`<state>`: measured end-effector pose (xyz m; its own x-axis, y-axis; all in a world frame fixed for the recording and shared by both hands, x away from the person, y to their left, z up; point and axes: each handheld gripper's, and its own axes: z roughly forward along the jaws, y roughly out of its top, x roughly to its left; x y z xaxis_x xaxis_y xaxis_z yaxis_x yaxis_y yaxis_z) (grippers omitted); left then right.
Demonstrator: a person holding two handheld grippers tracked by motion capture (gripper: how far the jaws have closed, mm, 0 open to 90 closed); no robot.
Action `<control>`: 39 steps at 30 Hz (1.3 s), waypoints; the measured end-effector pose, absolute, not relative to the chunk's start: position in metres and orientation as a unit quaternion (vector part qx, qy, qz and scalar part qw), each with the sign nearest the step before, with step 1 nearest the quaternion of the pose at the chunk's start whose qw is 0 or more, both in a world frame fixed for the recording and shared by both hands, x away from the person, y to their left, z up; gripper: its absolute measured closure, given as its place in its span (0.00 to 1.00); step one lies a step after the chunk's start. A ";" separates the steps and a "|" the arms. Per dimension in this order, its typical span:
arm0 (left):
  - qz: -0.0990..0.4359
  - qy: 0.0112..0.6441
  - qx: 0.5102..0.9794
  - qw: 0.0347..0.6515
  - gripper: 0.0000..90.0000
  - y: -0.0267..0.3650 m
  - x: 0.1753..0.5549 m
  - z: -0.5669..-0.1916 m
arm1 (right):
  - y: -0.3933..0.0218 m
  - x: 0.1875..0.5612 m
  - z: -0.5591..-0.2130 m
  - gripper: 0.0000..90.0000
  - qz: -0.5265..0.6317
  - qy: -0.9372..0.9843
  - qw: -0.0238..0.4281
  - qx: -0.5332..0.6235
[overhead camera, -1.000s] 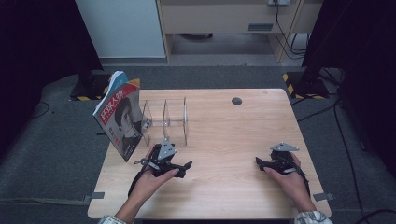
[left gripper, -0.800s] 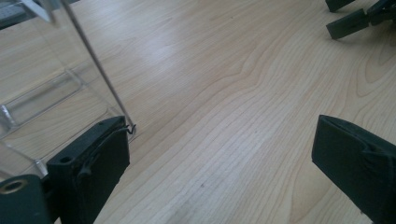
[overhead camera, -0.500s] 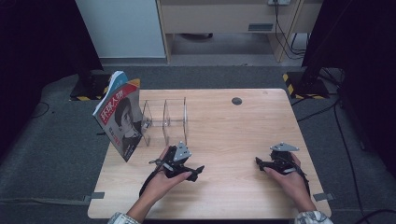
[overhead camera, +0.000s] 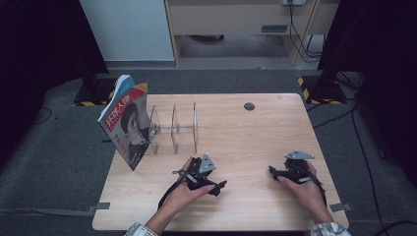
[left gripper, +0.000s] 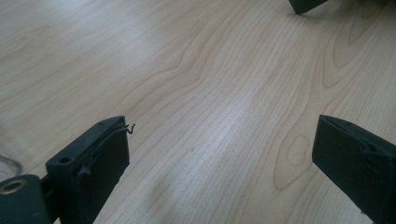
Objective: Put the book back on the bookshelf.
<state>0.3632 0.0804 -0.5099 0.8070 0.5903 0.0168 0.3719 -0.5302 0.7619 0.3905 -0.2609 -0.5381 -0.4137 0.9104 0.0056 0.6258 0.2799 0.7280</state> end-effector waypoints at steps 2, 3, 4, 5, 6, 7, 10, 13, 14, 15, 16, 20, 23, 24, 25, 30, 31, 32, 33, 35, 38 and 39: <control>0.135 0.278 0.867 0.391 0.04 0.077 0.363 -0.513 | -0.261 0.390 -0.538 0.17 0.336 0.771 0.212 0.497; 0.133 0.279 0.867 0.390 0.04 0.076 0.363 -0.514 | -0.261 0.390 -0.538 0.17 0.336 0.771 0.212 0.497; 0.131 0.279 0.868 0.389 0.04 0.074 0.364 -0.515 | -0.261 0.390 -0.538 0.17 0.335 0.771 0.213 0.498; 0.129 0.279 0.869 0.389 0.04 0.071 0.364 -0.517 | -0.261 0.390 -0.538 0.17 0.336 0.771 0.212 0.497; 0.126 0.279 0.869 0.389 0.04 0.070 0.364 -0.518 | -0.261 0.390 -0.538 0.17 0.335 0.771 0.212 0.497; 0.126 0.280 0.869 0.387 0.04 0.068 0.365 -0.519 | -0.261 0.390 -0.538 0.17 0.336 0.771 0.212 0.497; 0.125 0.282 0.872 0.380 0.04 0.063 0.368 -0.522 | -0.261 0.390 -0.538 0.17 0.335 0.771 0.212 0.497; 0.125 0.286 0.870 0.381 0.04 0.059 0.370 -0.524 | -0.261 0.390 -0.538 0.17 0.335 0.771 0.212 0.498; 0.126 0.286 0.871 0.380 0.04 0.059 0.371 -0.524 | -0.261 0.390 -0.538 0.17 0.335 0.771 0.212 0.498; 0.127 0.287 0.871 0.378 0.04 0.058 0.372 -0.525 | -0.261 0.390 -0.538 0.17 0.335 0.771 0.212 0.497; 0.126 0.287 0.871 0.378 0.04 0.057 0.372 -0.526 | -0.261 0.390 -0.538 0.17 0.335 0.771 0.212 0.498; 0.125 0.292 0.874 0.369 0.04 0.057 0.375 -0.530 | -0.261 0.390 -0.538 0.17 0.335 0.771 0.212 0.498; 0.126 0.295 0.872 0.369 0.04 0.059 0.376 -0.532 | -0.260 0.390 -0.538 0.17 0.335 0.771 0.212 0.498; 0.126 0.297 0.872 0.367 0.04 0.060 0.376 -0.533 | -0.260 0.390 -0.538 0.17 0.335 0.771 0.212 0.498; 0.127 0.298 0.873 0.366 0.04 0.060 0.377 -0.533 | -0.260 0.390 -0.538 0.17 0.335 0.771 0.212 0.498; 0.127 0.302 0.873 0.361 0.04 0.061 0.377 -0.537 | -0.260 0.390 -0.538 0.17 0.335 0.771 0.212 0.498; 0.129 0.303 0.872 0.362 0.04 0.061 0.377 -0.537 | -0.260 0.390 -0.538 0.17 0.336 0.770 0.212 0.499; 0.129 0.304 0.872 0.361 0.04 0.061 0.378 -0.537 | -0.260 0.390 -0.538 0.17 0.335 0.771 0.212 0.498; 0.129 0.303 0.873 0.360 0.04 0.061 0.378 -0.537 | -0.260 0.390 -0.538 0.17 0.335 0.771 0.212 0.498; 0.128 0.304 0.873 0.359 0.04 0.061 0.378 -0.537 | -0.260 0.390 -0.538 0.17 0.336 0.770 0.212 0.499; 0.126 0.307 0.873 0.359 0.04 0.061 0.378 -0.537 | -0.260 0.390 -0.538 0.17 0.336 0.770 0.212 0.500; 0.126 0.307 0.872 0.359 0.04 0.061 0.378 -0.537 | -0.260 0.390 -0.538 0.17 0.336 0.770 0.213 0.499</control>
